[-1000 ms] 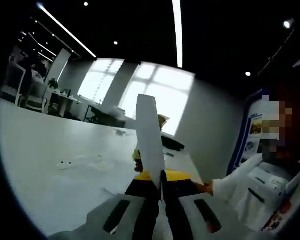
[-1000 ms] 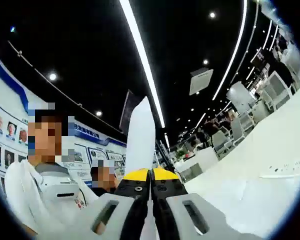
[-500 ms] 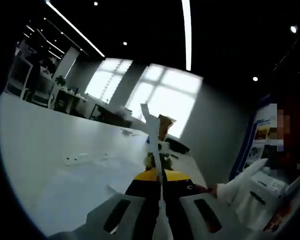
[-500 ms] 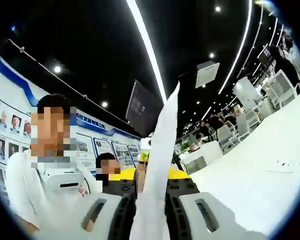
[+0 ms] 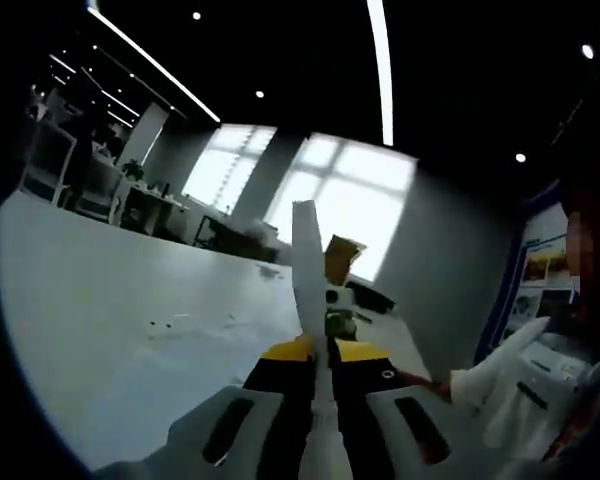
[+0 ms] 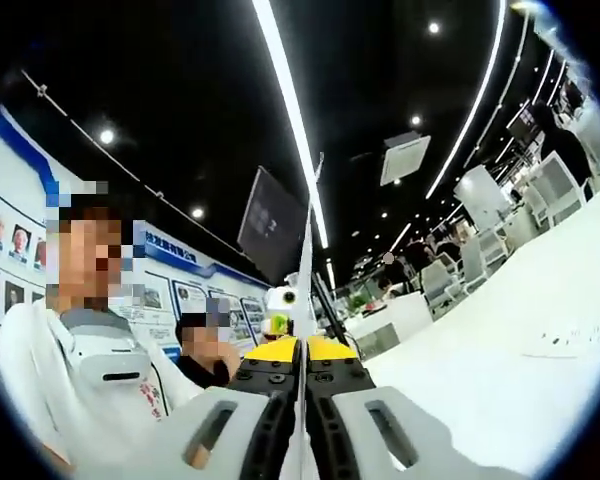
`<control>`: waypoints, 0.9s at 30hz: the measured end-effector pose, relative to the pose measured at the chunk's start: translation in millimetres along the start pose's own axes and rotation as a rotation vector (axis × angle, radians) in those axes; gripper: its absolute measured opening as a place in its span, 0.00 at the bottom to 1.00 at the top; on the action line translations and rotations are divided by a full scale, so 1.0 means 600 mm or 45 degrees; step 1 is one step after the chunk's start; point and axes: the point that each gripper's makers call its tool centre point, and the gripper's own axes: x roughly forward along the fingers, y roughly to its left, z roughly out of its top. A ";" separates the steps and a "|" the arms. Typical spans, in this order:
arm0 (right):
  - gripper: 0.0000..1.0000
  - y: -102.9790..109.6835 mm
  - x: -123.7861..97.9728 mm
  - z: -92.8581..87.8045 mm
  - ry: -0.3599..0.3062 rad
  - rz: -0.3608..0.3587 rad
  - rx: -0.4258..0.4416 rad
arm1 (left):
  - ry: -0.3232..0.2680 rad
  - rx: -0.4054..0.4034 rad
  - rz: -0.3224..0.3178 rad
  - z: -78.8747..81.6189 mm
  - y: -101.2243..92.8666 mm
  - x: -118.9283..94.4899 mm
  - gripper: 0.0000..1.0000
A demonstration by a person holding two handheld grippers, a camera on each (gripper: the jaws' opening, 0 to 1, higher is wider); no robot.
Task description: Organize the stack of printing papers by aligning and flattening the scattered papers on the table
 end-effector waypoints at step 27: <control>0.00 0.026 0.027 0.014 -0.110 0.139 0.071 | -0.169 0.168 0.029 0.026 0.011 0.013 0.33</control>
